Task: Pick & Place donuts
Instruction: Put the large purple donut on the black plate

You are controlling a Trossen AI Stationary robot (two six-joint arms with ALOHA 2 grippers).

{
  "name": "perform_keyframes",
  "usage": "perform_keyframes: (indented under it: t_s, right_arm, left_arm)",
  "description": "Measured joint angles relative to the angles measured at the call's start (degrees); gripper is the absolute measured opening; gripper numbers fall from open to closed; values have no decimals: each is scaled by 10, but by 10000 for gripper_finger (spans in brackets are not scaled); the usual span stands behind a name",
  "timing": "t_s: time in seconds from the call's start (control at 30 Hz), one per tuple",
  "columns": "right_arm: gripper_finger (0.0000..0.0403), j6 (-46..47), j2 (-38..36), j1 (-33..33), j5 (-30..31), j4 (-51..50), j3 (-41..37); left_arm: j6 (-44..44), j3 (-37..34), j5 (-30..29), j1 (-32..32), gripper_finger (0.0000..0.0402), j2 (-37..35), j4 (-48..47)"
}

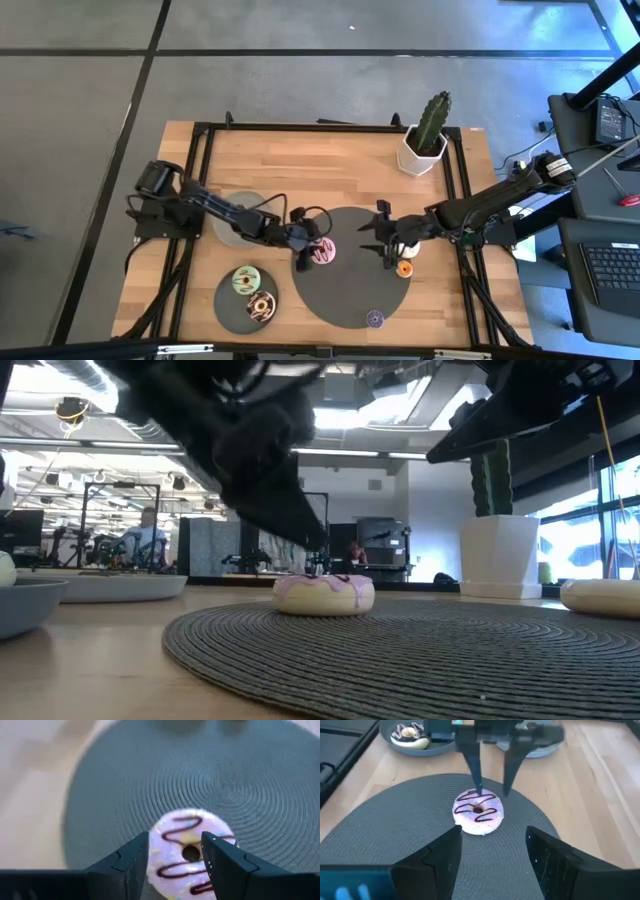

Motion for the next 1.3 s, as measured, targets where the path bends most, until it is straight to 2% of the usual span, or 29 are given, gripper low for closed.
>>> perform_keyframes:
  t_s: [0.2, 0.5, 0.67, 0.77, 0.83, 0.97, 1.07, 1.17, 1.3]
  right_arm:
    - [220, -1, 2, 0, 10, -1, 0]
    - [220, -2, 2, 0, 10, -5, 0]
    - [220, -2, 2, 0, 19, -5, 0]
    - [220, -1, 2, 0, 25, -12, 0]
    - [220, -1, 2, 0, 25, -15, 0]
    - [220, 7, 2, 0, 25, -21, 0]
    - [220, 13, 2, 0, 25, -29, 0]
    - [220, 13, 3, 0, 25, -30, 0]
    - [220, 13, 3, 0, 25, -30, 0]
  left_arm:
    - [-40, 1, 21, 18, 154, 36, 2]
    - [-29, 1, 56, 23, 102, 39, 1]
    - [-12, 1, 64, 22, 44, 16, -5]
    - [-5, 1, 112, 20, 13, -27, -29]
    - [-21, 1, 138, 10, 11, -71, -77]
    - [-114, 1, 141, -38, 12, -157, -244]
    - [-226, 1, 105, -103, 10, -202, -331]
    - [-360, 1, 59, -185, 10, -229, -387]
    - [-545, 1, -3, -304, 10, -235, -416]
